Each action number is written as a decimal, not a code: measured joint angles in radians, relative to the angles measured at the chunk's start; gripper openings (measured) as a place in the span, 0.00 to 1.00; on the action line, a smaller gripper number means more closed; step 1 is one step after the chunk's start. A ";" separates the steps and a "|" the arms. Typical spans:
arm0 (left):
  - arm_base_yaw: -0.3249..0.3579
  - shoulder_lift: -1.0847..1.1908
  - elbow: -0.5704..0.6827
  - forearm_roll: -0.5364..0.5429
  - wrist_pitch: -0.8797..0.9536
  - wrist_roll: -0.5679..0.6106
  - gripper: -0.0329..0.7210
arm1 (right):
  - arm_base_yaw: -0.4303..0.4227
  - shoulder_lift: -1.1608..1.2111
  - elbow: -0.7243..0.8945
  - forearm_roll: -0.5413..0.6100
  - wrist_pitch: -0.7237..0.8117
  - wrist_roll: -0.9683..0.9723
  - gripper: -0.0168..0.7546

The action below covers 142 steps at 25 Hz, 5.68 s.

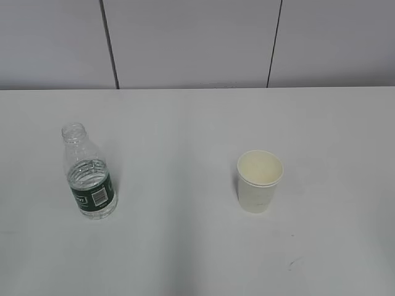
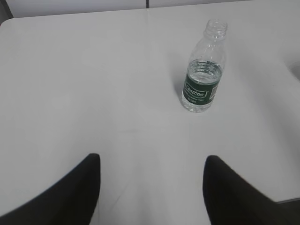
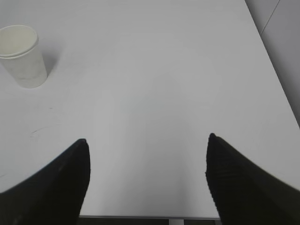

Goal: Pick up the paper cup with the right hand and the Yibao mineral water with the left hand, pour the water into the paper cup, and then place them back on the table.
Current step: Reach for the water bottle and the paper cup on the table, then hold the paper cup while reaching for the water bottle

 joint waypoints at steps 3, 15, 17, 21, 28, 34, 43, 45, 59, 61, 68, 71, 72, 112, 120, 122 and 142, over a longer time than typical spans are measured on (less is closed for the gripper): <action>0.000 0.000 0.000 0.000 0.000 0.000 0.62 | 0.000 0.000 0.000 0.000 0.000 0.000 0.76; 0.000 0.000 0.000 0.000 0.000 -0.001 0.62 | 0.000 0.000 0.000 0.000 0.000 0.000 0.76; 0.000 0.000 0.000 0.000 0.000 -0.001 0.62 | 0.000 0.000 0.000 0.000 0.000 0.000 0.76; 0.000 0.000 0.000 0.000 -0.001 -0.001 0.62 | 0.000 0.000 0.000 0.000 0.000 0.000 0.76; 0.000 0.000 0.000 -0.007 -0.001 -0.001 0.62 | 0.000 0.000 0.000 0.000 0.000 0.000 0.76; 0.000 0.000 -0.005 -0.007 -0.004 -0.001 0.62 | 0.000 0.000 -0.004 0.000 -0.008 0.000 0.76; 0.000 0.058 -0.044 0.056 -0.732 -0.001 0.62 | 0.000 0.122 -0.045 -0.021 -0.812 0.000 0.76; 0.000 0.120 0.003 0.062 -0.845 -0.001 0.62 | 0.000 0.210 -0.045 -0.027 -0.925 0.000 0.76; 0.000 0.736 0.318 -0.156 -1.326 -0.028 0.62 | 0.000 0.999 0.096 -0.041 -1.386 0.038 0.76; 0.000 0.763 0.363 -0.159 -1.416 -0.068 0.62 | 0.000 1.063 0.147 -0.046 -1.493 0.054 0.76; -0.101 0.942 0.407 -0.028 -1.591 -0.143 0.62 | 0.000 1.252 0.264 -0.189 -1.803 0.119 0.76; -0.148 1.077 0.416 0.023 -1.659 -0.147 0.62 | 0.000 1.349 0.268 -0.222 -1.879 0.135 0.76; -0.154 1.120 0.420 0.043 -1.696 -0.147 0.62 | 0.000 1.384 0.268 -0.230 -1.896 0.139 0.76; -0.157 1.843 0.407 0.212 -2.251 0.007 0.74 | 0.070 2.102 0.094 -0.489 -2.289 -0.040 0.89; -0.157 1.843 0.407 0.210 -2.251 0.007 0.74 | 0.094 2.113 0.025 -0.487 -2.289 -0.040 0.89; -0.157 1.843 0.406 0.210 -2.251 0.007 0.73 | 0.106 2.113 0.005 -0.487 -2.289 -0.035 0.89; -0.157 1.843 0.379 0.214 -2.254 0.007 0.73 | 0.126 2.182 -0.091 -0.508 -2.289 0.028 0.76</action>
